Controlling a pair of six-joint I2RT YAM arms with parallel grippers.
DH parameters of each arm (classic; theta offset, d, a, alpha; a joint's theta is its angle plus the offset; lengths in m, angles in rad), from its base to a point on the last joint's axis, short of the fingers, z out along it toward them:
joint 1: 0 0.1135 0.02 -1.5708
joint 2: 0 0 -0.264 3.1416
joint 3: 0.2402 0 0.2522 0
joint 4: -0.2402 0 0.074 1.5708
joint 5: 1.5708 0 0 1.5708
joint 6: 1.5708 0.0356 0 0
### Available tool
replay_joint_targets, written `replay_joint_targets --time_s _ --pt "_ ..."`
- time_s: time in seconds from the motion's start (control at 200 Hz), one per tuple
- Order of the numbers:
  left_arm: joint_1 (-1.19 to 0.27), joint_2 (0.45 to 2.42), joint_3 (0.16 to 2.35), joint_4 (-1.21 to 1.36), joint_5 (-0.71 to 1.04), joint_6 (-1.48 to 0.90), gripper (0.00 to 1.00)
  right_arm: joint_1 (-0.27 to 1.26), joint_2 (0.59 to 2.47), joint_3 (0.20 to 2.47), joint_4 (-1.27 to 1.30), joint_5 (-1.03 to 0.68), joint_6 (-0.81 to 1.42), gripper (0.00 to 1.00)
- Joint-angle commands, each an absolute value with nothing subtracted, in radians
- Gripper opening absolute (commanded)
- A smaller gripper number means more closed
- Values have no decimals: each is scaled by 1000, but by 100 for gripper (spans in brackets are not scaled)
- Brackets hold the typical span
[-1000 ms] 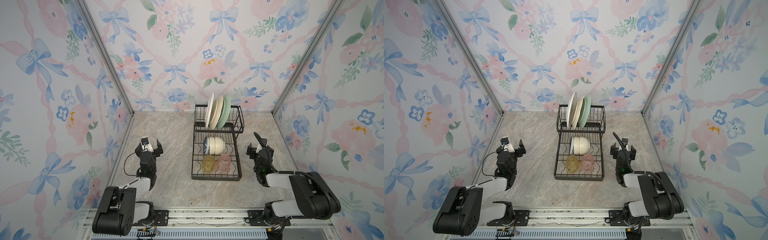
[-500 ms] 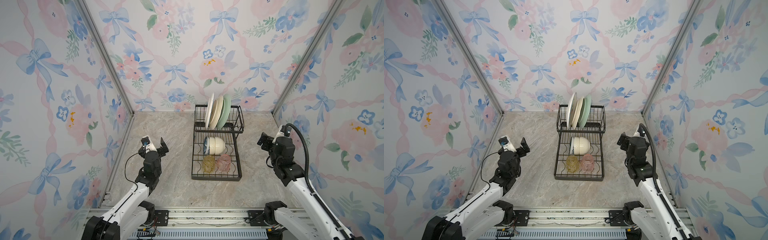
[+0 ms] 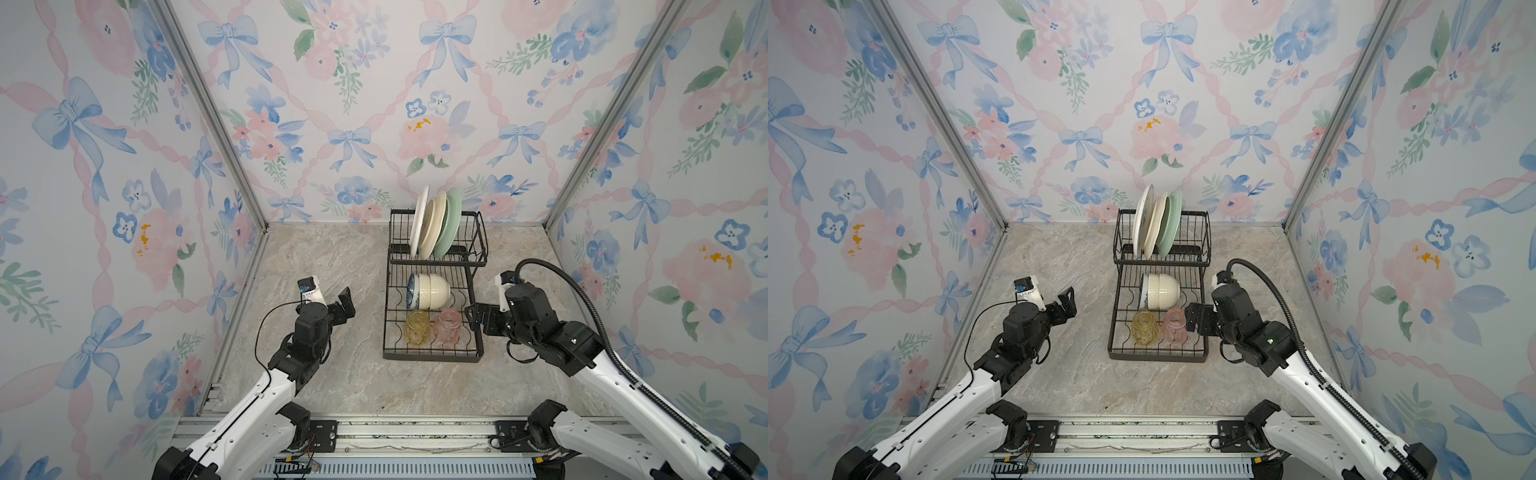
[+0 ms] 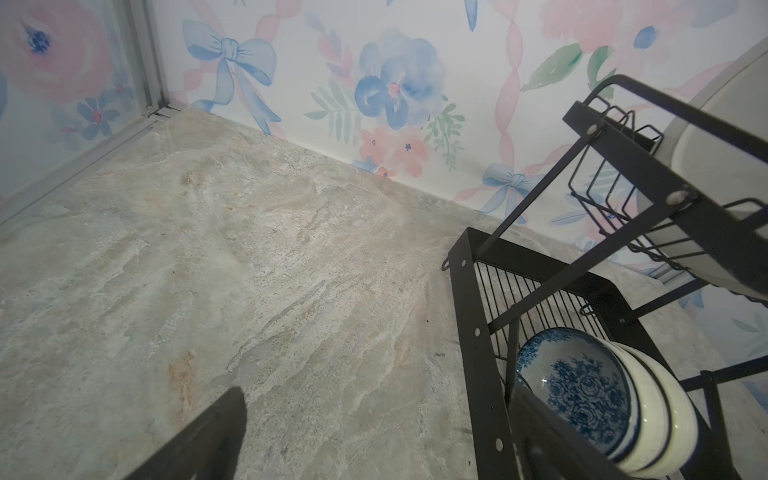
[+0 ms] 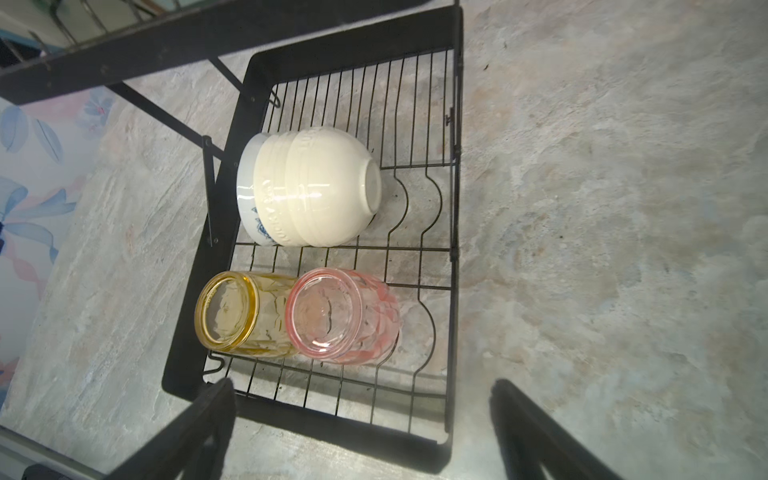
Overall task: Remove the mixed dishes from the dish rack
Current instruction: 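Reach the right gripper over the pink glass while the left arm rises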
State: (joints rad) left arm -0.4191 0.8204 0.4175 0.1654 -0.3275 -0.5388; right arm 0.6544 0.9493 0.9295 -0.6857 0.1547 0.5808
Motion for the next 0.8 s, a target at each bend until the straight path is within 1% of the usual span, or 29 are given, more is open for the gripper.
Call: replay_joint_targets --time_s 0.0,0.105,0.29,0.4,0.48,0.55,0.65,0.72,0.795 --pt "-433 797 434 133 -266 -565 98 723 1032 985 -771 229 605 97" --pt "-439 802 440 137 -274 -575 98 766 1107 1004 -745 228 578 97" --pt "-440 818 472 137 -263 -568 98 773 1244 1045 -728 224 581 97" --pt "-441 810 468 137 -246 -571 98 772 1289 1048 -682 181 580 97" --pt "-442 802 460 136 -239 -577 98 773 1312 1053 -662 173 580 100" --pt "-442 797 456 137 -232 -581 98 771 1333 1060 -654 172 583 96" --pt "-442 792 454 135 -229 -581 98 771 1376 1079 -668 169 594 94" --pt "-442 786 454 133 -225 -580 98 771 1398 1091 -673 167 593 89" --pt "-442 779 454 132 -223 -579 98 768 1414 1092 -678 178 598 88"
